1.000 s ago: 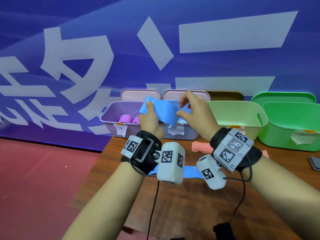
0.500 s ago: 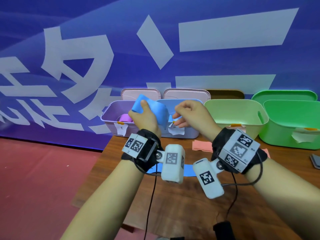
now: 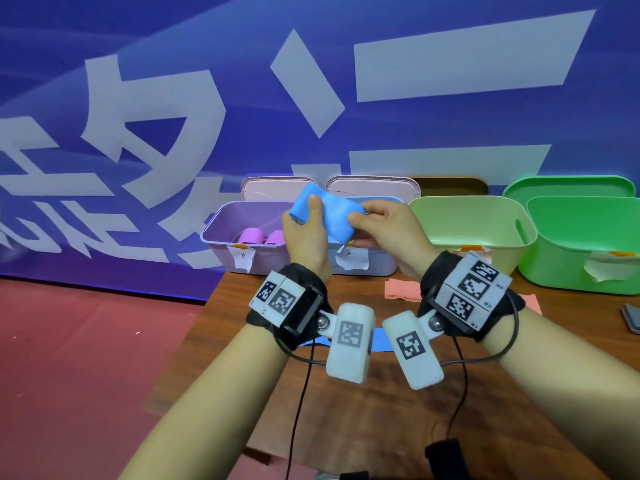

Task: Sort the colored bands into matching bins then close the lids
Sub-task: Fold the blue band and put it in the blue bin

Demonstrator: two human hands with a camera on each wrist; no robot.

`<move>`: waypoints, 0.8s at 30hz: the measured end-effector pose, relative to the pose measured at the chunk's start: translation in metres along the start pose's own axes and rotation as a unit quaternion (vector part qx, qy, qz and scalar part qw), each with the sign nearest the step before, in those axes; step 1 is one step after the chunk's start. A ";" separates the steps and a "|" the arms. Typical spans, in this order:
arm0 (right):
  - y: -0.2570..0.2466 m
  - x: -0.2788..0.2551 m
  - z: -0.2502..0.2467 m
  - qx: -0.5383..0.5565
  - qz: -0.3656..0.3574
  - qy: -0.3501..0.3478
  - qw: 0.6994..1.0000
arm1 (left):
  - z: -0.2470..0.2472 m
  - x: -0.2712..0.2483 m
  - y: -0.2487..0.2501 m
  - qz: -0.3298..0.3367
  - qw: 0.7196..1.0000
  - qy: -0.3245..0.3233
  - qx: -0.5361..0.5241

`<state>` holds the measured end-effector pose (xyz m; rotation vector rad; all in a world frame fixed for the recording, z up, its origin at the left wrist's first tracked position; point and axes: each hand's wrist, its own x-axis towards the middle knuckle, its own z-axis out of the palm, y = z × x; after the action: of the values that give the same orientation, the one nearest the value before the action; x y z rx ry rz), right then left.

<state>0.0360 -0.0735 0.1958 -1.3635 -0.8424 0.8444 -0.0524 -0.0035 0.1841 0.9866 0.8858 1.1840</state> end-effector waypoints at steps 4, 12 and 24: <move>-0.005 0.002 -0.013 0.002 -0.006 -0.005 1.000 | -0.004 0.000 0.007 -0.106 0.984 -0.140 -0.024; -0.001 0.003 -0.031 -0.039 -0.004 -0.011 0.999 | -0.012 0.010 0.011 -0.183 0.963 -0.197 0.034; 0.020 0.036 -0.023 -0.077 0.014 0.006 0.997 | -0.019 0.044 -0.002 -0.240 0.946 -0.207 0.062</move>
<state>0.0729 -0.0521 0.1761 -1.5172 -0.8944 0.8052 -0.0625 0.0427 0.1744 0.9987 0.8039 0.4869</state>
